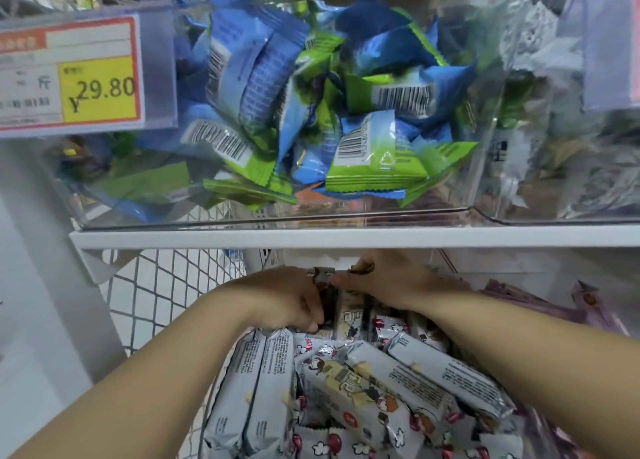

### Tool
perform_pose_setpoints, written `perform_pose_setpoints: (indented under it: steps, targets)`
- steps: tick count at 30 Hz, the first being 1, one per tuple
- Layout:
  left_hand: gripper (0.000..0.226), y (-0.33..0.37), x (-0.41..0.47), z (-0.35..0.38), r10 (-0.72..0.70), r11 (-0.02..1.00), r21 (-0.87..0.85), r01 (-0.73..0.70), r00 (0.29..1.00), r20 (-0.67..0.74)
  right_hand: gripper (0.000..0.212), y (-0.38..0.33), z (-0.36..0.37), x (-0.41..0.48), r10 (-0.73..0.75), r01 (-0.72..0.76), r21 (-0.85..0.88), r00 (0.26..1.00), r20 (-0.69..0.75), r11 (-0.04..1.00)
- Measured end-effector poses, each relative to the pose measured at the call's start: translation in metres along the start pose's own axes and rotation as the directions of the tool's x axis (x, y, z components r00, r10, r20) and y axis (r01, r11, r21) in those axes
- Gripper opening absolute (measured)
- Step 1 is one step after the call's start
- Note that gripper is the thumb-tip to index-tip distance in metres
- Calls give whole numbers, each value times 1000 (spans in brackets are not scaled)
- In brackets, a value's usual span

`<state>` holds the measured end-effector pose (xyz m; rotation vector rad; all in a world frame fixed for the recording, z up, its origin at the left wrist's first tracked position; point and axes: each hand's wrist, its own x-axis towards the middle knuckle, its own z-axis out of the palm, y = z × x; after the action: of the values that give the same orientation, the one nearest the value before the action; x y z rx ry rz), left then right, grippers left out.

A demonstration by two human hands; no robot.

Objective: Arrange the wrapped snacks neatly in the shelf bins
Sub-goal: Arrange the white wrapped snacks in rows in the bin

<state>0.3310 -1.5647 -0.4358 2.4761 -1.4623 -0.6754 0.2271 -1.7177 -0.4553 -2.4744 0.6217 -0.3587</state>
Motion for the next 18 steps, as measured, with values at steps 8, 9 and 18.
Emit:
perform_pose_setpoints:
  steps: [8,9,18]
  targets:
    - [10,0,-2,1,-6,998,61,4,999,34,54,0,-5,-5,1,3,58,999,-53,998]
    - [14,1,-2,0,-2,997,73,-1,999,34,55,1,-4,-4,-1,8,90,997,-77,996]
    - [11,7,-6,2,2,989,147,1,1000,-18,57,2,-4,-4,-27,41,124,993,-119,991]
